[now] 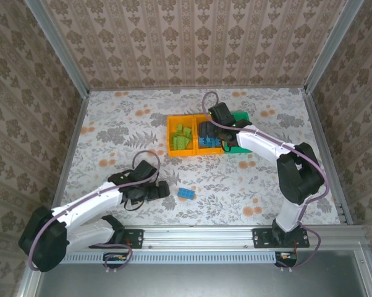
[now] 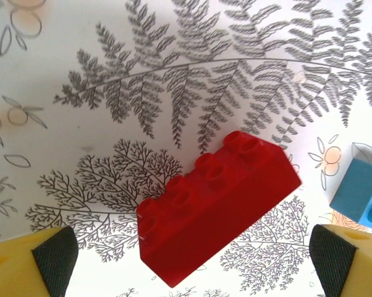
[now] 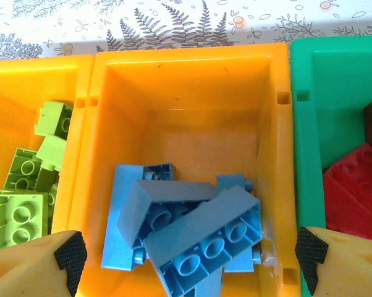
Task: Sort the legos into containers by color
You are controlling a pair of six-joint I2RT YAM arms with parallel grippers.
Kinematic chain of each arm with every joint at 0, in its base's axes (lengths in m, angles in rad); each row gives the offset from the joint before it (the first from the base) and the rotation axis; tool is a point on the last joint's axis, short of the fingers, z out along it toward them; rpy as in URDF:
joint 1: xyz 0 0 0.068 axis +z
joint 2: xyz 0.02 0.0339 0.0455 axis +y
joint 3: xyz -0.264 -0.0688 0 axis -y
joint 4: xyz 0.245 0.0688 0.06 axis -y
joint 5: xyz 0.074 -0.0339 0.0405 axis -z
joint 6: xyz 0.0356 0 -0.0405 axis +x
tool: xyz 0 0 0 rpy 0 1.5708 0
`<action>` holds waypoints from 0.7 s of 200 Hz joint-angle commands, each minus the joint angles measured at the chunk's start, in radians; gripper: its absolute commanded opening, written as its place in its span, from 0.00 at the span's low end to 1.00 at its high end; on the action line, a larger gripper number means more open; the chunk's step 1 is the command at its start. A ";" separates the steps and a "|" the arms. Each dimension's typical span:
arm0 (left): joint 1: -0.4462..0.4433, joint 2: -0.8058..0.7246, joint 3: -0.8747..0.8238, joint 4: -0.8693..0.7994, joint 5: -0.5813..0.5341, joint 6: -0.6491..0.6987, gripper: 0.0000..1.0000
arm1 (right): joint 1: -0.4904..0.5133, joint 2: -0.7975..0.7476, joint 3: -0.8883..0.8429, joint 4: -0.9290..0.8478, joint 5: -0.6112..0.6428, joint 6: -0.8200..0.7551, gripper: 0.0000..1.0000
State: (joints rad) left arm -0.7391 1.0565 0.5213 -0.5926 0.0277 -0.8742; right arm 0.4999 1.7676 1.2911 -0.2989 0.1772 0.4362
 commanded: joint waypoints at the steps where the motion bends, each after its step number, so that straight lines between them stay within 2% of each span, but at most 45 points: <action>1: -0.008 0.005 0.023 -0.049 -0.056 0.115 0.96 | -0.003 -0.044 -0.026 0.004 0.033 -0.029 0.92; 37: -0.011 0.050 0.035 -0.060 -0.092 0.203 0.82 | -0.004 -0.049 -0.035 -0.002 0.043 -0.035 0.92; 78: -0.013 0.107 0.057 -0.044 -0.122 0.265 0.79 | -0.009 -0.078 -0.046 -0.010 0.079 -0.034 0.93; 140: -0.014 0.224 0.098 0.036 -0.079 0.317 0.53 | -0.036 -0.199 -0.106 0.004 0.077 -0.014 0.94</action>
State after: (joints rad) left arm -0.7460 1.2446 0.5850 -0.5900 -0.0673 -0.5964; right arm 0.4797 1.6390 1.2152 -0.2943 0.2279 0.4183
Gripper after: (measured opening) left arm 0.571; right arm 0.937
